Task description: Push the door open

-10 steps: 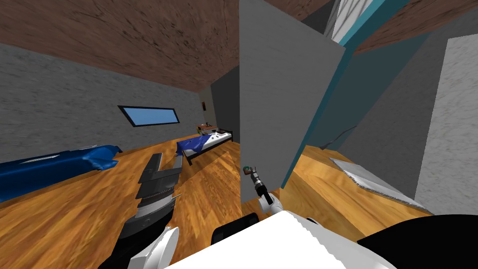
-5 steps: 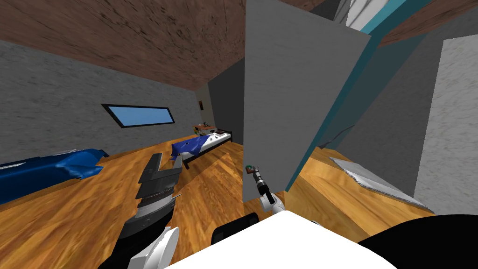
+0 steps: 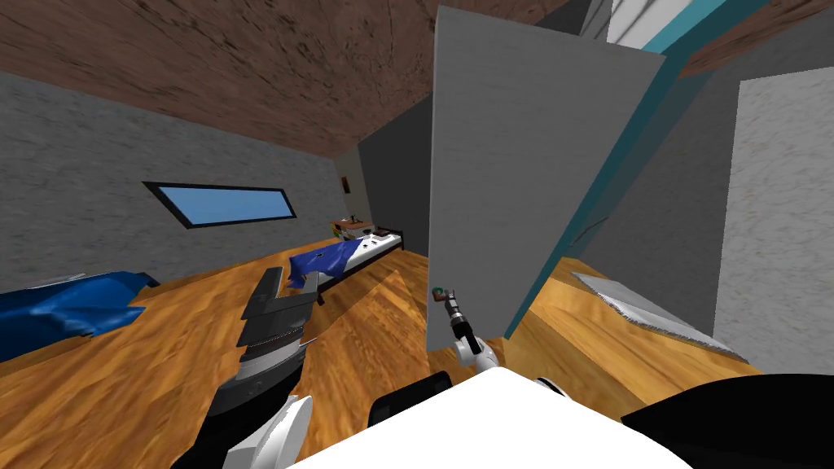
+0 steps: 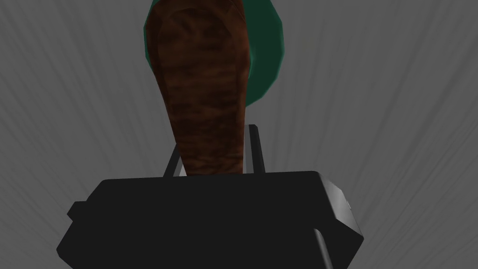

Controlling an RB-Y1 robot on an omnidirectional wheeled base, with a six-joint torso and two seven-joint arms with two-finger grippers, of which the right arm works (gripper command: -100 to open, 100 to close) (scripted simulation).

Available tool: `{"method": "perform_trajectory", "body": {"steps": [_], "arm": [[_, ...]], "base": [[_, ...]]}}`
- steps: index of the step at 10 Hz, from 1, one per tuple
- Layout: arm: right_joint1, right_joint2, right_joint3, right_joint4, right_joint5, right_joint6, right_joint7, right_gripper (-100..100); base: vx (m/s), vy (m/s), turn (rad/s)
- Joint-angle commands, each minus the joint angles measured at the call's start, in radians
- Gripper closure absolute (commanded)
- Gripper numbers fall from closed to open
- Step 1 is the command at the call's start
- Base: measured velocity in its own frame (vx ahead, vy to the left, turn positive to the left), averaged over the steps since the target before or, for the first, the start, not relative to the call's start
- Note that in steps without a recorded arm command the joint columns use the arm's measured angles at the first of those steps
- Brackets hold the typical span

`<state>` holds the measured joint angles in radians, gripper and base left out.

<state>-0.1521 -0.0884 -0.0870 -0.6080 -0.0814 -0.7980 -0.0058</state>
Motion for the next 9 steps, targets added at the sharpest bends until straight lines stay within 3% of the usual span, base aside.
{"method": "perform_trajectory", "body": {"steps": [1, 5, 8, 9], "arm": [[0.014, -0.009, -0.009, -0.036, -0.004, 0.01, -0.001, 100], [0.012, -0.002, -0.061, -0.029, -0.03, 0.008, 0.02, 100], [0.012, 0.004, -0.083, -0.026, -0.041, 0.008, 0.029, 100], [0.017, -0.003, -0.084, -0.028, -0.041, 0.009, 0.027, 100]], "base": [[0.132, 0.067, -0.026], [0.193, 0.098, -0.07], [0.153, 0.076, -0.054], [0.061, 0.028, -0.041]]}}
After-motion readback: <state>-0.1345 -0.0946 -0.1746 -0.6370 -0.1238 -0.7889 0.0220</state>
